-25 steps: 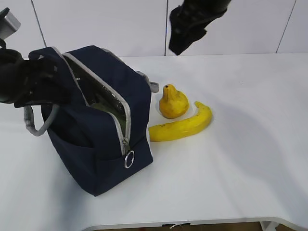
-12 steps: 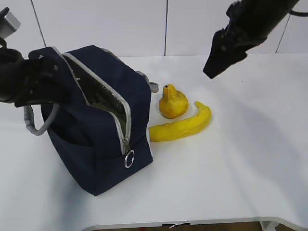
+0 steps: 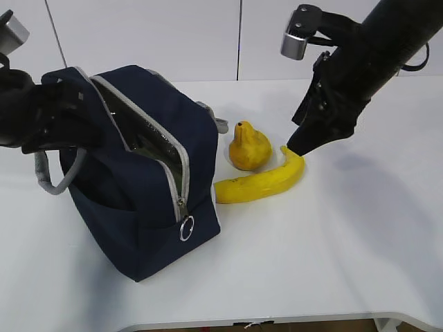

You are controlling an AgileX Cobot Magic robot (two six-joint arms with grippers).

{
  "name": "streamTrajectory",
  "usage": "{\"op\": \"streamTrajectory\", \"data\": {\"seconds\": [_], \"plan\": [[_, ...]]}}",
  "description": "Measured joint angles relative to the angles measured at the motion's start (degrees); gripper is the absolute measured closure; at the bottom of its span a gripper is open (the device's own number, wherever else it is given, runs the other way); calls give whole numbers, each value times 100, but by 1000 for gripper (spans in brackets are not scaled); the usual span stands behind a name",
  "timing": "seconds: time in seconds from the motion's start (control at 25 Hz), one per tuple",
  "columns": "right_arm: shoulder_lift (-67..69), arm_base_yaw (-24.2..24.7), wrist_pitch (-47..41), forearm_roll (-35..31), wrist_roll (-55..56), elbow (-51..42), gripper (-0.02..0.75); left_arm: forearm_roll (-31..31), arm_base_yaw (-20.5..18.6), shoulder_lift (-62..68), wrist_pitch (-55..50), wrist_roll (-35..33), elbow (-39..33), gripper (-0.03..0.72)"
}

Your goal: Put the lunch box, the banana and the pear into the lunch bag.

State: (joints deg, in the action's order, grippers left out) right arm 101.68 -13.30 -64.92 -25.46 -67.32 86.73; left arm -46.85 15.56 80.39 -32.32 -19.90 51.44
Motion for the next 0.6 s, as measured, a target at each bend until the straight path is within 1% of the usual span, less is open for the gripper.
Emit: {"op": "streamTrajectory", "data": {"seconds": [0.12, 0.36, 0.6], "plan": [[0, 0, 154, -13, -673, -5, 225, 0, 0, 0, 0, 0, 0, 688], [112, 0, 243, -3, -2436, -5, 225, -10, 0, 0, 0, -56, 0, 688], [256, 0, 439, 10, -3211, -13, 225, -10, 0, 0, 0, -102, 0, 688]]}}
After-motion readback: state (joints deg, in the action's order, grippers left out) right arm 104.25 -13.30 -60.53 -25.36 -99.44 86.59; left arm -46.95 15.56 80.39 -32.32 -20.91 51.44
